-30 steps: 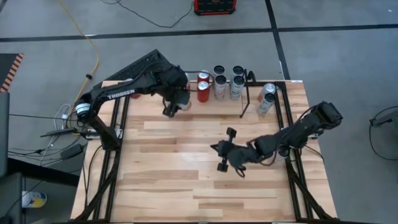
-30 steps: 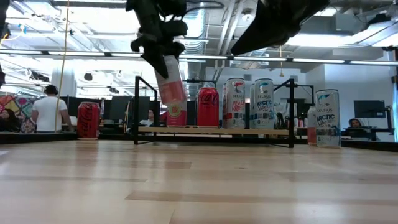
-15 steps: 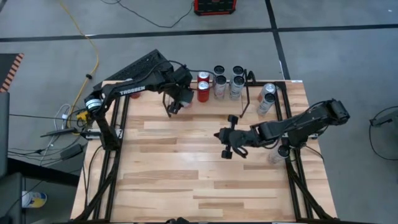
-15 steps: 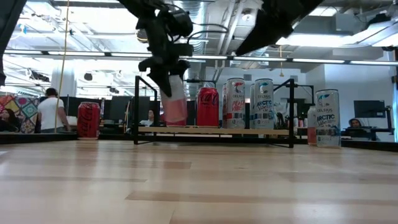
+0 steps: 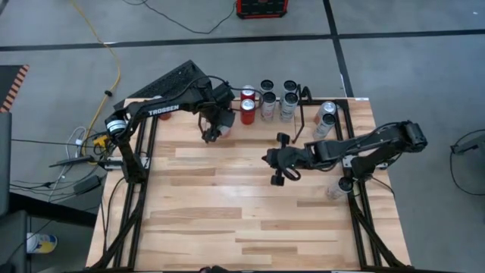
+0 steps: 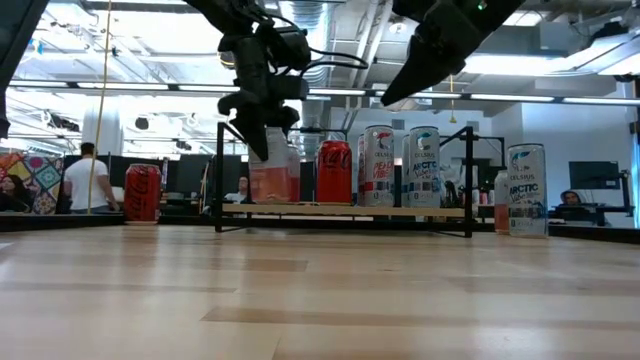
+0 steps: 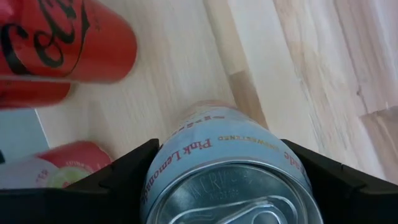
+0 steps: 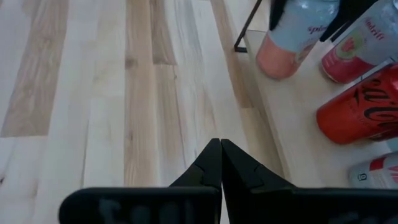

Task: Place canned beverage on shelf
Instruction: Put the bottom orange white soda can on the shelf aligned with the pink white soda can

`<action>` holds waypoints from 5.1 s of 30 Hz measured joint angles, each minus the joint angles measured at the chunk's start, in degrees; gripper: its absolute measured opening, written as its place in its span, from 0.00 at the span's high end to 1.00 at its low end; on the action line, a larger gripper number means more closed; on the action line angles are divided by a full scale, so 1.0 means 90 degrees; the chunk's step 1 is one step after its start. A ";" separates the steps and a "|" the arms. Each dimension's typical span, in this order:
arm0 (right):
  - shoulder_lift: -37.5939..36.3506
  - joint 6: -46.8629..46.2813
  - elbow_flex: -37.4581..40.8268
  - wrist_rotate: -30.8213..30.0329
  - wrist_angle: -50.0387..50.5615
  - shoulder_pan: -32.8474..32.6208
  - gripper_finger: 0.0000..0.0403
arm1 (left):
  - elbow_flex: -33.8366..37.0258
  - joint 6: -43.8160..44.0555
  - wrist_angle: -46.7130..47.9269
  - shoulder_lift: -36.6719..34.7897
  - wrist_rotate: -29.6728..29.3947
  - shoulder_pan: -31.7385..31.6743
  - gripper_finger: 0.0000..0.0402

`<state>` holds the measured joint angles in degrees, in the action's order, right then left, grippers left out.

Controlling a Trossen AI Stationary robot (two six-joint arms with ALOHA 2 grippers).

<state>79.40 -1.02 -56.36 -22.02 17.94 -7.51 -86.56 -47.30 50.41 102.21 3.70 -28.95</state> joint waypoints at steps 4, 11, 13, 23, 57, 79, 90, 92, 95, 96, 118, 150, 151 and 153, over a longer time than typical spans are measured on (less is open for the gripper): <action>0.0000 0.0002 0.0000 0.0002 0.0002 0.0057 0.94 | 0.0000 0.0171 -0.0048 0.0000 -0.0176 0.0004 0.14; 0.0000 0.0000 0.0000 0.0007 0.0004 0.0056 0.94 | -0.0001 0.0168 -0.0141 0.0000 -0.0488 0.0008 0.07; 0.0000 0.0000 0.0000 0.0007 0.0004 0.0056 0.94 | -0.0001 0.0166 -0.0151 -0.0001 -0.0496 0.0010 0.07; 0.0000 0.0000 -0.0002 0.0010 0.0029 0.0059 0.94 | 0.0000 0.0169 -0.0163 -0.0607 -0.0628 0.0019 0.06; 0.1761 0.1293 -0.1075 0.2149 -0.3596 0.2110 0.88 | 0.7617 0.5605 -0.7063 -0.7803 -0.0305 0.2933 0.06; 0.2982 0.1835 -0.3303 0.3266 -0.1575 0.2857 0.23 | 0.9539 0.5786 -0.6804 -0.9861 -0.1261 0.3009 0.06; 0.3079 0.1765 -0.3308 0.3495 -0.1949 0.3135 0.06 | 0.9539 0.5518 -0.5950 -0.9816 -0.1843 0.3007 0.06; 0.3205 0.1691 -0.3327 0.3548 -0.1956 0.3153 0.06 | 0.9539 0.5440 -0.5965 -0.9820 -0.1843 0.3007 0.06; 0.3466 0.1651 -0.3503 0.3628 -0.1981 0.3135 0.06 | 0.9542 0.5515 -0.5952 -0.9819 -0.1826 0.3007 0.06; 0.3556 0.1643 -0.3633 0.3621 -0.2065 0.3106 0.06 | 0.9542 0.5548 -0.5943 -0.9819 -0.1822 0.3007 0.06; 0.4276 0.1698 -0.4380 0.3720 -0.1281 0.3233 0.06 | 0.9544 0.5546 -0.5914 -0.9763 -0.1627 0.3007 0.06; 0.4435 -0.0558 -0.4384 0.1240 -0.1110 0.2649 0.14 | 0.9547 0.5546 -0.5914 -0.9763 -0.1624 0.3007 0.06; 0.4435 -0.0622 -0.4381 0.1182 -0.1129 0.2636 0.14 | 0.9547 0.5546 -0.5914 -0.9763 -0.1626 0.3007 0.06; 0.4435 -0.0672 -0.4376 0.1134 -0.1188 0.2625 0.13 | 0.9547 0.5546 -0.5913 -0.9763 -0.1624 0.3007 0.06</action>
<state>119.31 -7.07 -95.74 -11.81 7.24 16.12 -0.64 2.61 -2.81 14.35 -10.92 -1.89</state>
